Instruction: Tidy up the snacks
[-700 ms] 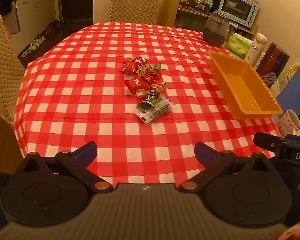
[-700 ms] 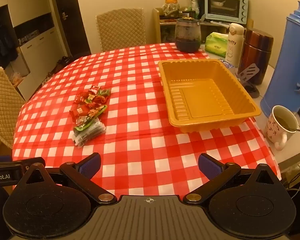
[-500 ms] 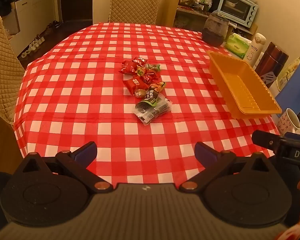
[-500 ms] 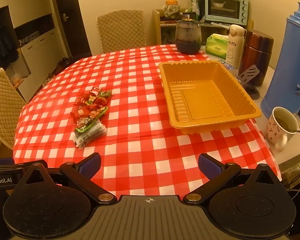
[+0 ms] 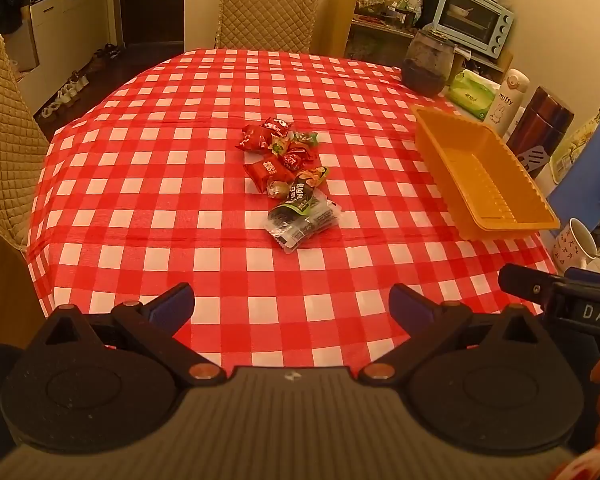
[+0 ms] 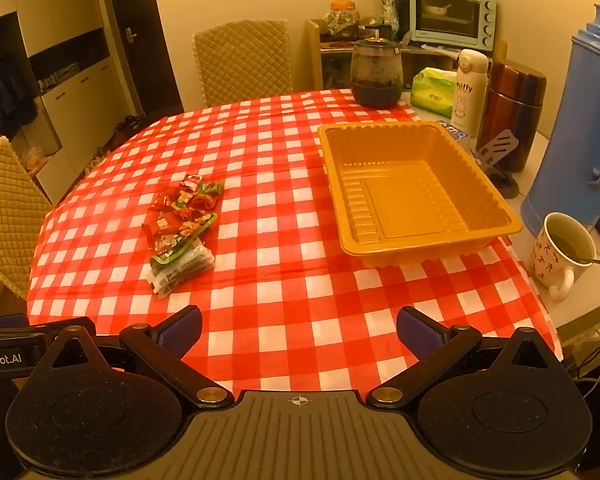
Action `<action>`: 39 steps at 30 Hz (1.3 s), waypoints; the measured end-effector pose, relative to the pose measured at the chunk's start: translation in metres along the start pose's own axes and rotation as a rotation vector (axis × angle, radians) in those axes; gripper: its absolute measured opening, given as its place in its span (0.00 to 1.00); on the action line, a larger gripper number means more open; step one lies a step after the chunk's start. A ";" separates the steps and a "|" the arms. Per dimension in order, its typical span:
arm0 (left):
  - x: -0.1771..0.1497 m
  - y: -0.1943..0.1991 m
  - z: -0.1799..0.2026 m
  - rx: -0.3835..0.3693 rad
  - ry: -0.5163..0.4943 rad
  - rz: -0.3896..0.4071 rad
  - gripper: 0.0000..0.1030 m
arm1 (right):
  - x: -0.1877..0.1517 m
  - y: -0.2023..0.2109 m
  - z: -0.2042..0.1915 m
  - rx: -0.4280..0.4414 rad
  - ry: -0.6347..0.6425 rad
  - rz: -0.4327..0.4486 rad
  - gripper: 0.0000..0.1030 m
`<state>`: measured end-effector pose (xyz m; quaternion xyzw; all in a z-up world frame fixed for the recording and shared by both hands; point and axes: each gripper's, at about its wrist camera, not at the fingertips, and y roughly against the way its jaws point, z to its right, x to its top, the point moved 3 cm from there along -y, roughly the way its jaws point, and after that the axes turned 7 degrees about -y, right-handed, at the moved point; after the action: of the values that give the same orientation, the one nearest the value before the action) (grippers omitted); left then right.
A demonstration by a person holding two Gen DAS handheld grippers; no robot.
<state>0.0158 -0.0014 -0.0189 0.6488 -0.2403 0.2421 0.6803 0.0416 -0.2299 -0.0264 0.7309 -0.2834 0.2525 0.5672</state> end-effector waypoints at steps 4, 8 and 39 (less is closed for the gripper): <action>0.001 0.001 0.001 0.002 0.000 0.000 1.00 | -0.002 0.003 0.000 0.001 -0.002 0.003 1.00; 0.001 0.001 0.000 0.001 0.000 0.000 1.00 | -0.002 0.003 0.000 0.000 -0.003 0.001 1.00; 0.001 0.001 0.001 0.000 0.002 0.001 1.00 | -0.002 0.004 0.000 -0.002 -0.004 0.005 1.00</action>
<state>0.0155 -0.0025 -0.0174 0.6485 -0.2399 0.2429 0.6803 0.0373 -0.2307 -0.0252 0.7301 -0.2865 0.2519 0.5669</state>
